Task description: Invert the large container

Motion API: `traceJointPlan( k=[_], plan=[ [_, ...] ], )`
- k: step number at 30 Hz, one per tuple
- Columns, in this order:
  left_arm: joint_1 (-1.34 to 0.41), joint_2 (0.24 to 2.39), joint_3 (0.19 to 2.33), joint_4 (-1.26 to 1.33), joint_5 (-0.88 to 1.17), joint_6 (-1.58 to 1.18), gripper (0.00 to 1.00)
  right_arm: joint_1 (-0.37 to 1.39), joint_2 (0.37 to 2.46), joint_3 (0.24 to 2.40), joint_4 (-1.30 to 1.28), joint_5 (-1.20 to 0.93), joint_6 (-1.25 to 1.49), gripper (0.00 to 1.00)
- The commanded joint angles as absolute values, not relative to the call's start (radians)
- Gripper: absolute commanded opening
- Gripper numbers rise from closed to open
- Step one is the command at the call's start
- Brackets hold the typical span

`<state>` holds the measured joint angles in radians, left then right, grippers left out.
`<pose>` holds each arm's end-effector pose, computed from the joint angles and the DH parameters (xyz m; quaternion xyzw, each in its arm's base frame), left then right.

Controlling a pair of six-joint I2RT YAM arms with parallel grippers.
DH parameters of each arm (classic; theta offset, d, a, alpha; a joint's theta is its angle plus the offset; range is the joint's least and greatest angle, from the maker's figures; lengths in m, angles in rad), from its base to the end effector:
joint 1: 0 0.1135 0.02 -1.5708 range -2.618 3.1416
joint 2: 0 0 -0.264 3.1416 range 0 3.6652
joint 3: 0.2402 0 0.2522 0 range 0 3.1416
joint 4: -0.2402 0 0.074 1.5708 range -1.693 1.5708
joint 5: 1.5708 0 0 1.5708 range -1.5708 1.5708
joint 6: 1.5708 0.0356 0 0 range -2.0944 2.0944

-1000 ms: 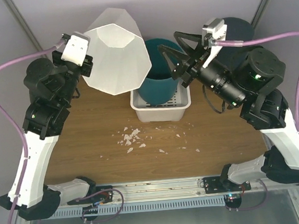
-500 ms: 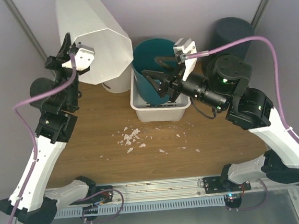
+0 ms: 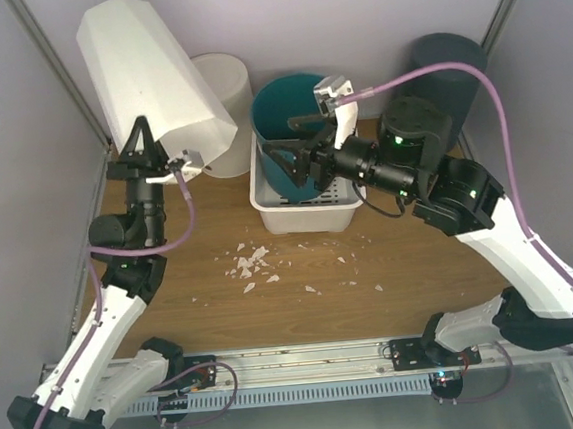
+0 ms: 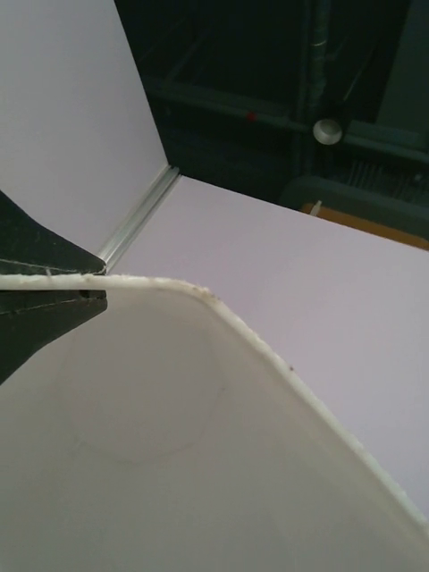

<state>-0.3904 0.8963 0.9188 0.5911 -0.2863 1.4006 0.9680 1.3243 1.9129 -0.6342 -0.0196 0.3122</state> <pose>0.1768 -0.0619 0.4475 0.2766 0.3838 0.4826 0.7371 0.1329 0.1944 0.5504 -0.2393 0.6823 0.4183 0.5498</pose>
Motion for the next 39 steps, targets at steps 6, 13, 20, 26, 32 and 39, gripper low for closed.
traceJointPlan(
  k=[6,13,20,26,32,39],
  plan=[
    [-0.246,0.777,0.562,1.073,-0.104,1.563,0.00,0.834,1.425,1.943,-0.669,-0.273,0.392,1.00],
    [-0.118,0.765,0.354,1.205,0.042,1.555,0.00,0.808,1.583,2.089,-0.707,-0.391,0.382,1.00],
    [-0.080,0.808,0.214,1.350,0.131,1.596,0.00,0.777,1.708,2.161,-0.676,-0.505,0.394,1.00],
    [-0.038,0.971,0.104,1.636,0.204,1.640,0.00,0.754,1.781,2.192,-0.636,-0.581,0.402,1.00],
    [0.020,1.194,0.099,1.848,0.210,1.643,0.00,0.730,1.902,2.328,-0.645,-0.653,0.416,1.00],
    [0.029,1.160,0.061,1.848,0.255,1.604,0.00,0.719,2.012,2.414,-0.544,-0.708,0.473,1.00]
  ],
)
